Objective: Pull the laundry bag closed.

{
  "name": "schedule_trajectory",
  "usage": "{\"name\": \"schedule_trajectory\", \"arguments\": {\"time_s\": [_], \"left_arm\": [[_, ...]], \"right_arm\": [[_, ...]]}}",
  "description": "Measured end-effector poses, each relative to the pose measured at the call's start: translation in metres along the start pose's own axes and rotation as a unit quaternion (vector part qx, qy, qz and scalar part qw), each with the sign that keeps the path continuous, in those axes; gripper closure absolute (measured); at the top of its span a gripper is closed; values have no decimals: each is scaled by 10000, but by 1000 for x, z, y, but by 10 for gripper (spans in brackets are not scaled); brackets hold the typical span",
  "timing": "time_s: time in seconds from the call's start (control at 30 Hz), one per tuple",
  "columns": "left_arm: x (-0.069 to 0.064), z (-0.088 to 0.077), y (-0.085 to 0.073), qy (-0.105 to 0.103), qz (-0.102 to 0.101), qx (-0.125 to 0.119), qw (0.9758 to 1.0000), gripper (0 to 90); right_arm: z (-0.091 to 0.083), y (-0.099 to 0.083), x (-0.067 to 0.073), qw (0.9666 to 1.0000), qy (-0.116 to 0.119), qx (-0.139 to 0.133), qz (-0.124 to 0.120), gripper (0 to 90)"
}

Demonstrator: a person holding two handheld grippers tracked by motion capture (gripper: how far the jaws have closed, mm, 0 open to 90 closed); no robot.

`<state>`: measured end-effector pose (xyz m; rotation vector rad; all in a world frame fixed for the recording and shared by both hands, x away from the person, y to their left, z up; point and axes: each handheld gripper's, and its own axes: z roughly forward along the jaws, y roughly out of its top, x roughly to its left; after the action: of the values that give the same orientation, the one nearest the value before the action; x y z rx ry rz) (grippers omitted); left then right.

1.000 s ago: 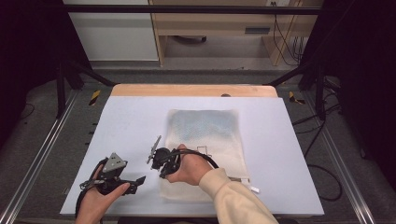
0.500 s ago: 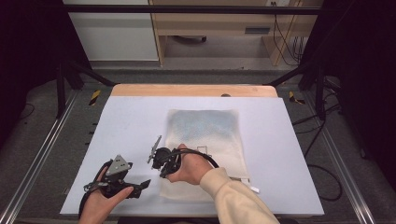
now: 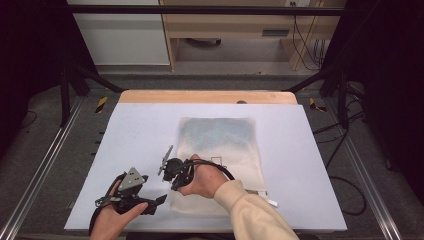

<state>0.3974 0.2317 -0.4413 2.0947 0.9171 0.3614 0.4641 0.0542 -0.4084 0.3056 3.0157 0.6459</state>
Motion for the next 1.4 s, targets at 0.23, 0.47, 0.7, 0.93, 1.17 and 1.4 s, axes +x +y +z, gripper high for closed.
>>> {"name": "schedule_trajectory", "arguments": {"time_s": [0.23,0.47,0.7,0.93,1.17,1.4], "left_arm": [[-6,5,1,23,162,15,9999,67],[-9,8,2,-44,153,4,9999,68],[-13,17,4,-171,96,28,9998,75],[-14,27,4,-260,0,83,9996,86],[-10,34,4,-429,-238,58,9988,117],[-10,37,4,-471,-226,57,9986,146]], "right_arm": [[-1,-1,-1,10000,0,-43,20,819],[-1,0,0,10000,-14,-34,20,818],[-3,-1,0,10000,-2,-83,38,819],[-5,-2,0,9999,-1,-133,54,819],[-8,-2,0,9998,3,-164,74,819],[-9,-3,-1,9998,4,-190,52,819]]}}
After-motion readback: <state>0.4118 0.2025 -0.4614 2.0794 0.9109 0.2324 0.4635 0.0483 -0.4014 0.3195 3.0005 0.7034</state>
